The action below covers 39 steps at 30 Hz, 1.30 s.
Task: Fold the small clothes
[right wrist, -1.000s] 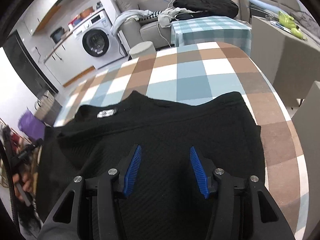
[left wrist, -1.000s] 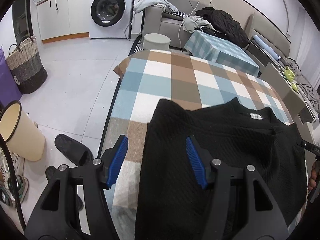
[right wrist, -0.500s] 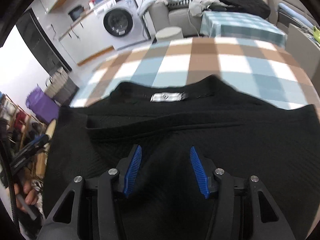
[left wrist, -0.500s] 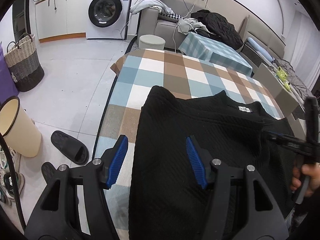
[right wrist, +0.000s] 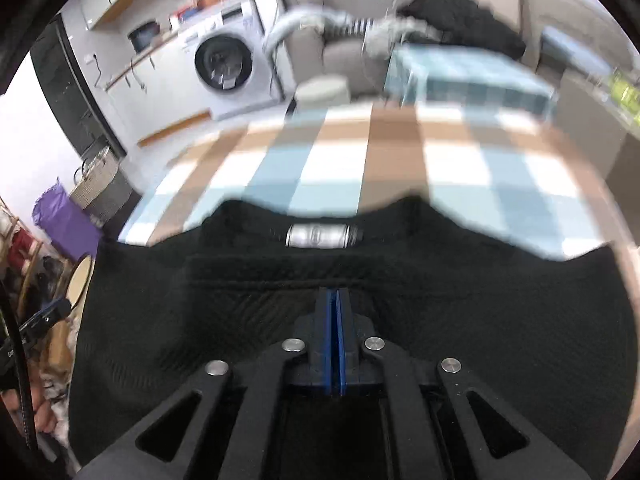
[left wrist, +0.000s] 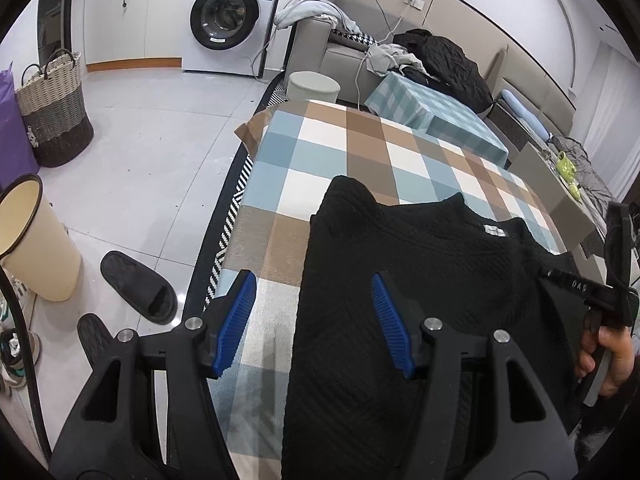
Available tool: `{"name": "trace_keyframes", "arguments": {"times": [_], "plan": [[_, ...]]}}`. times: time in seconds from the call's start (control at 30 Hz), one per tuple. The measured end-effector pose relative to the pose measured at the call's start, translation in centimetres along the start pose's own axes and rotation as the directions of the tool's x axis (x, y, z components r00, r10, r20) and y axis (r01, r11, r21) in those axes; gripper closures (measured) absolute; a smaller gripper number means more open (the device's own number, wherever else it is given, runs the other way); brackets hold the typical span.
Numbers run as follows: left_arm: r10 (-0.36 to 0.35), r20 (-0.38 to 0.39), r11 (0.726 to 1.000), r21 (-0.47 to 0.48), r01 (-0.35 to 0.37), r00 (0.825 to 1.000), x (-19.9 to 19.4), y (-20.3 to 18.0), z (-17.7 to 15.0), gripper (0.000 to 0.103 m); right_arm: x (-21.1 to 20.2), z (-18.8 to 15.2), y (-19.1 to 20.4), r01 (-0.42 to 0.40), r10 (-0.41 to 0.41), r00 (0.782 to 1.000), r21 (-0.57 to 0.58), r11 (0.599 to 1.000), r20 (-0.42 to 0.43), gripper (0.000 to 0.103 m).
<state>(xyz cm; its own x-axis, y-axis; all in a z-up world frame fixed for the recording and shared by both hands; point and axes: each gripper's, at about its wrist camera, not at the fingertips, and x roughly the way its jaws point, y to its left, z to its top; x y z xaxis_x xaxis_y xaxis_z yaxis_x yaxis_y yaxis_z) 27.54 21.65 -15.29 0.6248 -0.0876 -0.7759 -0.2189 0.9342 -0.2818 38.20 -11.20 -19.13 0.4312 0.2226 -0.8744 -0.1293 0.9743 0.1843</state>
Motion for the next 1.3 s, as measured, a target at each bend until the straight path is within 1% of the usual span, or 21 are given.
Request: {"name": "trace_keyframes", "arguments": {"times": [0.03,0.1,0.17,0.27,0.3,0.37,0.47,0.6,0.73,0.8,0.83,0.87,0.9,0.93,1.0,1.03,1.07,1.1,1.13,1.23,1.3], "plan": [[0.005,-0.013,1.0,0.007,-0.005,1.0,0.4,-0.2,0.1,0.046,0.0,-0.2,-0.1,0.006,-0.006,1.0,-0.006,1.0,-0.008,0.095],[0.011,-0.019,1.0,0.019,-0.01,1.0,1.1,-0.7,0.4,0.046,-1.1,-0.6,-0.5,-0.004,0.004,1.0,-0.006,1.0,0.014,0.089],[0.015,-0.026,0.999,0.039,-0.014,1.0,1.7,-1.3,0.8,0.046,-2.7,-0.9,-1.6,-0.017,0.017,0.999,0.013,1.0,0.047,0.068],[0.027,-0.029,0.997,0.069,-0.025,0.999,3.1,-2.2,1.8,0.046,-5.8,-1.3,-4.4,0.012,-0.016,0.995,0.04,0.999,0.101,0.062],[0.034,-0.034,0.997,0.076,-0.031,0.999,3.6,-2.4,2.1,0.046,-6.8,-1.4,-5.7,0.026,-0.033,0.992,0.061,0.998,0.119,0.06],[0.045,-0.039,0.996,0.082,-0.042,0.998,4.6,-2.8,2.9,0.046,-8.8,-1.6,-8.7,0.046,-0.064,0.987,0.12,0.992,0.147,0.053],[0.041,-0.043,0.996,0.087,-0.037,0.998,5.7,-3.3,3.8,0.046,-10.7,-2.0,-13.8,0.114,-0.151,0.974,0.212,0.971,0.169,0.05],[0.055,-0.043,0.994,0.097,-0.051,0.998,6.9,-3.7,4.5,0.046,-10.5,-2.1,-18.2,0.136,-0.185,0.97,0.287,0.948,0.154,0.05],[0.062,-0.038,0.992,0.114,-0.057,0.997,7.9,-4.1,5.0,0.046,-8.7,-1.9,-19.9,0.118,-0.165,0.978,0.311,0.943,0.13,0.05],[0.067,-0.028,0.991,0.118,-0.063,0.997,8.2,-4.2,5.1,0.057,-7.7,-1.8,-20.1,0.129,-0.177,0.976,0.318,0.939,0.127,0.05],[0.062,-0.02,0.991,0.123,-0.06,0.998,8.3,-4.3,5.1,0.072,-7.3,-1.7,-20.1,0.135,-0.183,0.975,0.316,0.939,0.129,0.05],[0.068,-0.011,0.989,0.131,-0.066,0.998,8.3,-4.4,5.1,0.082,-7.0,-1.7,-20.0,0.142,-0.192,0.972,0.312,0.94,0.135,0.05],[0.071,0.002,0.987,0.141,-0.07,0.997,8.3,-4.4,5.1,0.088,-6.6,-1.6,-19.8,0.15,-0.199,0.97,0.303,0.941,0.141,0.05],[0.063,0.012,0.988,0.143,-0.064,0.998,8.1,-4.4,5.1,0.097,-6.2,-1.5,-19.8,0.153,-0.204,0.968,0.294,0.944,0.15,0.051],[0.044,0.031,0.99,0.135,-0.048,0.999,7.5,-4.3,5.1,0.098,-6.0,-1.4,-19.4,0.17,-0.219,0.962,0.269,0.948,0.162,0.07],[0.039,0.041,0.99,0.135,-0.044,0.998,7.1,-4.3,5.1,0.098,-6.2,-1.5,-19.3,0.166,-0.216,0.961,0.259,0.951,0.176,0.085],[0.037,0.05,0.99,0.133,-0.043,0.998,6.6,-4.2,5.1,0.098,-6.5,-1.6,-19.3,0.152,-0.206,0.959,0.259,0.954,0.194,0.092],[0.032,0.067,0.991,0.128,-0.04,0.997,5.9,-4.1,5.1,0.099,-7.3,-1.7,-19.2,0.125,-0.187,0.955,0.261,0.957,0.229,0.095],[0.026,0.081,0.992,0.123,-0.036,0.996,5.2,-4.0,5.1,0.099,-8.3,-1.9,-19.0,0.095,-0.165,0.947,0.251,0.963,0.276,0.096],[-0.012,0.125,0.995,0.095,0.0,0.992,2.9,-3.3,5.2,0.099,-12.2,-2.6,-18.0,0.043,-0.124,0.902,0.201,0.979,0.412,0.097],[-0.029,0.152,0.997,0.081,0.017,0.988,1.6,-3.0,5.3,0.099,-14.3,-2.8,-18.0,0.015,-0.111,0.878,0.205,0.979,0.466,0.097]]}}
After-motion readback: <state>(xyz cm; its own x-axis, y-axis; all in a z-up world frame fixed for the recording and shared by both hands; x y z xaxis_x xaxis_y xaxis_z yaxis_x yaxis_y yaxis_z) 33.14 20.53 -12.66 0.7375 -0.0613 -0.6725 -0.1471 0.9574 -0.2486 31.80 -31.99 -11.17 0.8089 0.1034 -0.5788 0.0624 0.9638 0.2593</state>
